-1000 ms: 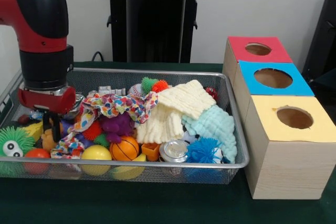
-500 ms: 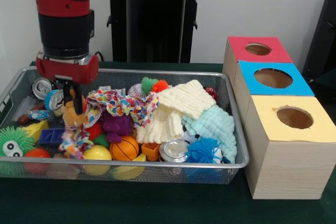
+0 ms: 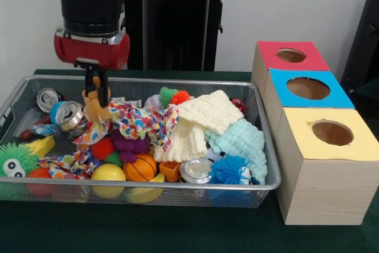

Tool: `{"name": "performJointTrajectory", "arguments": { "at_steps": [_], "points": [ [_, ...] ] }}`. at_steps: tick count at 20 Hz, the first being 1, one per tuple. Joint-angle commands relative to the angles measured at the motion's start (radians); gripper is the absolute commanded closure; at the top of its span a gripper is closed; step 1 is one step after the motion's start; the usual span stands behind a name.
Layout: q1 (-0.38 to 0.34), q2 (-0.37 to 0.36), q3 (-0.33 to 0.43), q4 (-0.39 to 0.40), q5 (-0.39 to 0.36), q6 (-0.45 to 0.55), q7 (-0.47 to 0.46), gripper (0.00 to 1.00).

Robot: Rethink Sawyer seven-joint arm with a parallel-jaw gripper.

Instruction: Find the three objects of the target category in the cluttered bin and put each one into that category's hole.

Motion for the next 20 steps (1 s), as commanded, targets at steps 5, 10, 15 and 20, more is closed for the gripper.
{"name": "performJointTrajectory", "arguments": {
  "at_steps": [5,10,15,20],
  "points": [
    [0.096,-0.098,-0.086,0.174,0.096,0.076,0.254,1.0],
    [0.162,-0.152,-0.137,0.297,0.153,0.026,0.319,1.0],
    [0.222,-0.183,-0.165,0.439,0.243,-0.053,0.379,1.0],
    [0.286,-0.212,-0.179,0.541,0.324,-0.1,0.426,1.0]
  ]
}}
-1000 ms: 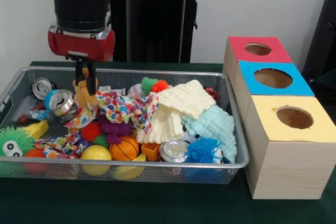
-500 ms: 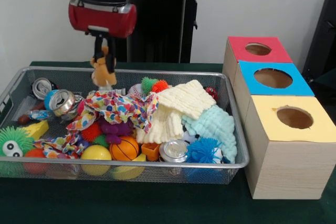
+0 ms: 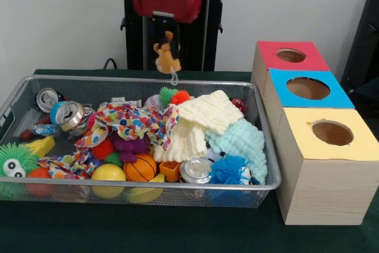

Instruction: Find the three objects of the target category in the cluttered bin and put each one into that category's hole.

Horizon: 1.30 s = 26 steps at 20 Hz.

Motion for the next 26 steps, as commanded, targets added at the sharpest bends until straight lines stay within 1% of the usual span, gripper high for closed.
{"name": "performJointTrajectory", "arguments": {
  "at_steps": [1,5,8,10,13,15,19,23,26],
  "points": [
    [0.069,-0.049,-0.025,0.276,0.127,-0.096,0.369,1.0],
    [0.131,-0.088,-0.042,0.342,0.178,-0.114,0.421,1.0],
    [0.202,-0.116,-0.076,0.368,0.206,-0.118,0.478,1.0],
    [0.254,-0.129,-0.105,0.37,0.216,-0.11,0.513,1.0],
    [0.31,-0.148,-0.15,0.351,0.222,-0.068,0.54,1.0],
    [0.326,-0.157,-0.173,0.333,0.216,-0.043,0.535,1.0],
    [0.346,-0.179,-0.215,0.286,0.203,0.052,0.538,1.0],
    [0.39,-0.219,-0.255,0.252,0.192,0.153,0.573,1.0],
    [0.424,-0.222,-0.272,0.231,0.198,0.187,0.601,1.0]
  ]
}}
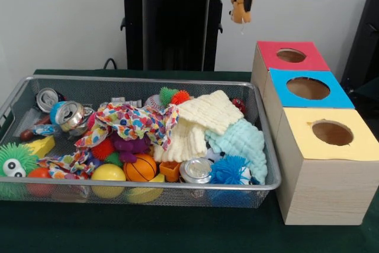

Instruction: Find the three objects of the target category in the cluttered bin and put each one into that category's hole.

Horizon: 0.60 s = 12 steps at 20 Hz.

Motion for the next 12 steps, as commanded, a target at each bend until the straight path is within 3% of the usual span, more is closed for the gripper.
{"name": "performJointTrajectory", "arguments": {
  "at_steps": [1,12],
  "points": [
    [0.048,-0.034,-0.073,-0.068,0.045,0.181,0.325,1.0],
    [0.143,0.032,-0.108,-0.157,0.089,0.217,0.422,1.0]
  ]
}}
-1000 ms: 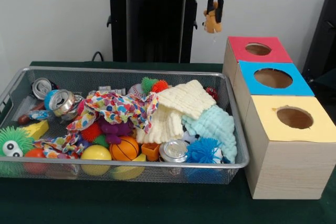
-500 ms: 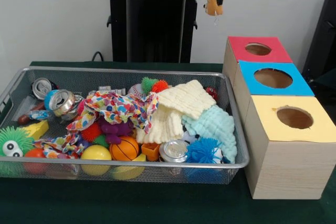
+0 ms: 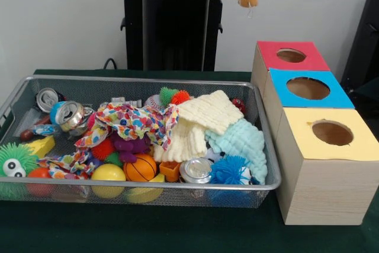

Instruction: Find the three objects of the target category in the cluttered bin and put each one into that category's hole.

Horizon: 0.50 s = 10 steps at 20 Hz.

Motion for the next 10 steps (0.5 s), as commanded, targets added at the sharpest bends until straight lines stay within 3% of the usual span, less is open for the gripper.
{"name": "performJointTrajectory", "arguments": {
  "at_steps": [1,6,10],
  "points": [
    [0.057,0.066,-0.029,-0.129,0.078,0.088,0.414,1.0],
    [0.087,0.146,-0.017,-0.179,0.109,0.05,0.452,1.0],
    [0.053,0.204,0.043,-0.162,0.158,-0.035,0.427,1.0]
  ]
}}
